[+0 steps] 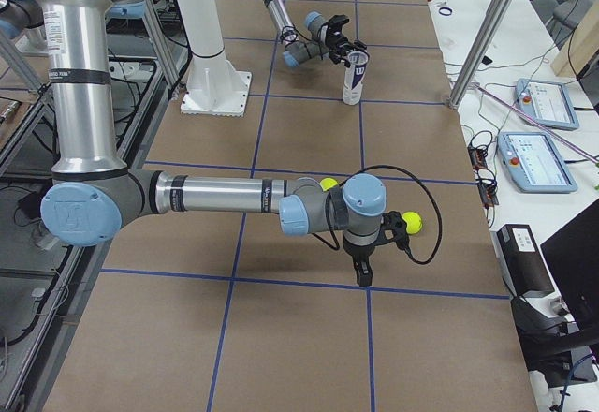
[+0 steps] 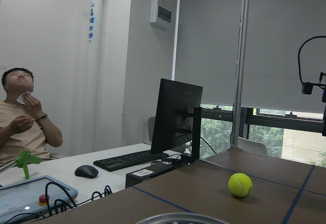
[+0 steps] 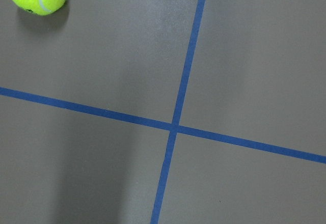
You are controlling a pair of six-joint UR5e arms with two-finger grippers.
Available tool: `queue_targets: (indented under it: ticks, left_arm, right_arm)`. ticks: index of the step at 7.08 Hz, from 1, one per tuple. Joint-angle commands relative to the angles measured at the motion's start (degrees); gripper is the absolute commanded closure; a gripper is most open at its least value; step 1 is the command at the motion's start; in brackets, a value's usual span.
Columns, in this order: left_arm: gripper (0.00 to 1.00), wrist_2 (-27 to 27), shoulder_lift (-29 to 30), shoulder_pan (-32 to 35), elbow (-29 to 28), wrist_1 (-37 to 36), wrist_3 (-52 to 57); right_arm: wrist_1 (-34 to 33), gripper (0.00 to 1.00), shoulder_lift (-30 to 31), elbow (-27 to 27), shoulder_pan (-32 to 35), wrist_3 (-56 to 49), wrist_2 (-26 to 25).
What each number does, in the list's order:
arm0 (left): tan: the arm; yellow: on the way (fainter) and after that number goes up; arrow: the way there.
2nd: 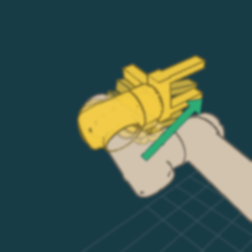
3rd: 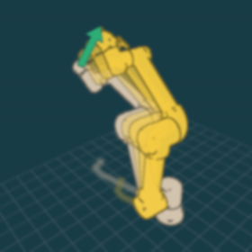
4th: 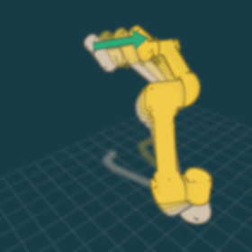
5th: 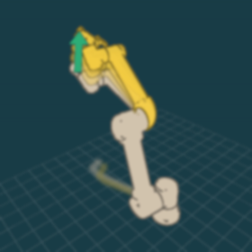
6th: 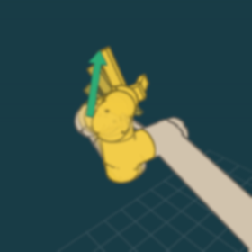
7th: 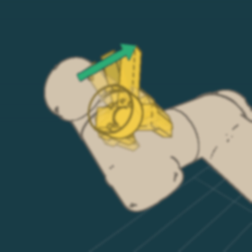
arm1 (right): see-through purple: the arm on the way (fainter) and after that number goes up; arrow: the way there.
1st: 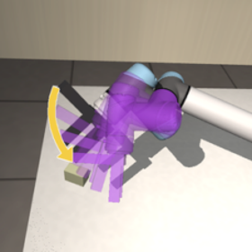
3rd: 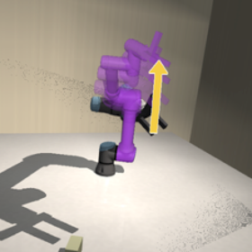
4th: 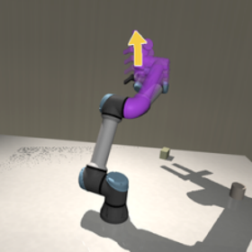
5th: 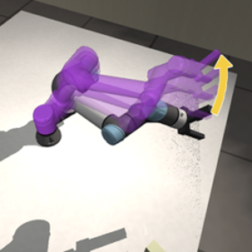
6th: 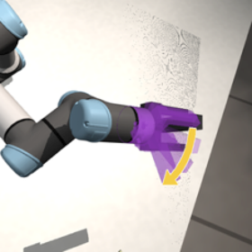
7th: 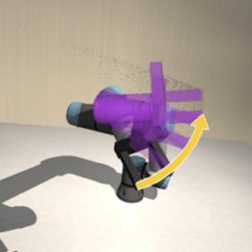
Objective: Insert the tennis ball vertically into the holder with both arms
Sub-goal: 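Set the can upright on the table and hold it with the left gripper, then reach the right gripper to the nearer yellow tennis ball and grasp it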
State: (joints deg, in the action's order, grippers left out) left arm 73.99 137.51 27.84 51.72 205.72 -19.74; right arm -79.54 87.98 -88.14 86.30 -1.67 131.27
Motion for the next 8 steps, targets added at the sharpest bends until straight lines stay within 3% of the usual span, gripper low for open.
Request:
queue_targets:
  ticks: [1, 3, 5, 6, 7, 8]
  left_arm:
    - [0.01, 0.0, 0.0, -0.2, 0.0, -0.1, 0.8]
    - [0.01, -0.1, -0.1, -0.2, 0.0, -0.1, 0.8]
    - [0.01, -0.1, -0.1, -0.2, 0.0, -0.1, 0.8]
    - [0.01, -0.1, -0.1, -0.2, 0.0, -0.1, 0.8]
    - [0.01, -0.1, -0.1, -0.2, 0.0, 0.0, 0.8]
    - [0.01, -0.1, -0.1, -0.3, 0.0, 0.0, 1.1]
  right_arm:
    - [0.0, 0.01, -0.1, -0.1, 0.0, 0.1, 0.4]
    - [0.0, 0.01, -0.8, -1.2, -0.1, 4.0, 2.1]
    - [4.0, 0.01, -0.5, -5.4, -4.6, 17.2, 3.0]
    - [9.4, 0.01, -0.7, -6.2, -9.3, 27.6, 2.5]
    - [18.5, 0.01, -0.7, -6.2, -13.9, 39.4, 0.1]
    - [22.7, 0.01, -0.4, -6.9, -19.3, 48.1, -3.4]
